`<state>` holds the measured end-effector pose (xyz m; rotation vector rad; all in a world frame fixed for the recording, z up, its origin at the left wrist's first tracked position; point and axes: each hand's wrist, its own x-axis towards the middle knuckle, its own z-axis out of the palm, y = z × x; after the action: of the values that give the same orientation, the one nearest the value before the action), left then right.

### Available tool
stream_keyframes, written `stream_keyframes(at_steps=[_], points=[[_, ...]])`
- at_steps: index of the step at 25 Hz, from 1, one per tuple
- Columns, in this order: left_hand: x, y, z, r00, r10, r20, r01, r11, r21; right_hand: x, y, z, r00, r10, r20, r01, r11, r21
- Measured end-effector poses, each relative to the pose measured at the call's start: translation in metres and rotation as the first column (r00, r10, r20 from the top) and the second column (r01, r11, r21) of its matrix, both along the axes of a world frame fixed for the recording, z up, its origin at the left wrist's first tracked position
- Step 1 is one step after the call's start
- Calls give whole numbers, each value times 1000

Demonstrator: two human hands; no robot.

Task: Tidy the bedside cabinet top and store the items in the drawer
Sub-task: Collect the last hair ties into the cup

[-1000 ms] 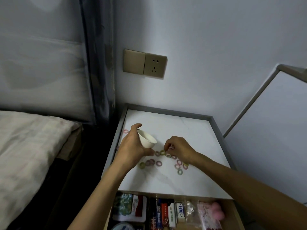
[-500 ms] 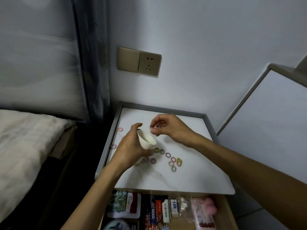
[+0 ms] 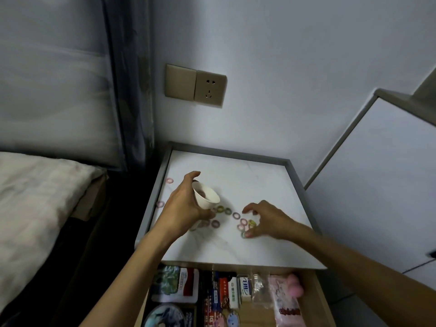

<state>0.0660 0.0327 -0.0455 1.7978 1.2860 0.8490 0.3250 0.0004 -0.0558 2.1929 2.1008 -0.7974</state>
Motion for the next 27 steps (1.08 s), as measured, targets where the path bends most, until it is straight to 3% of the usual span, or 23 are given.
stream_keyframes(at_steps=[5, 8, 14, 17, 19, 22, 23, 27], points=[[2, 1, -1, 1000, -12, 3, 12, 1000, -9, -15, 3, -26, 997, 18, -69, -5, 984, 176], [3, 2, -2, 1000, -6, -1, 6, 1000, -13, -17, 9, -25, 987, -7, -163, 27, 992, 123], [4, 0, -1, 1000, 2, -23, -3, 1000, -13, -24, 15, 6, 984, -21, -177, 40, 994, 103], [6, -1, -2, 999, -5, -36, 5, 1000, -18, -37, 28, 51, 932, -10, -362, 89, 975, 203], [7, -3, -1, 999, -15, -33, 15, 1000, -16, -57, 34, 75, 892, 115, -437, -9, 971, 238], [8, -4, 1, 999, -37, 5, 37, 999, -6, -85, 39, 88, 907, 316, -278, -246, 934, 260], [8, -3, 2, 999, -34, 21, 35, 999, -2, -89, 39, 90, 901, 320, -294, -253, 936, 243], [3, -3, 6, 999, -5, 49, 6, 1000, -19, -77, 42, 87, 791, 206, -576, -51, 961, 273]])
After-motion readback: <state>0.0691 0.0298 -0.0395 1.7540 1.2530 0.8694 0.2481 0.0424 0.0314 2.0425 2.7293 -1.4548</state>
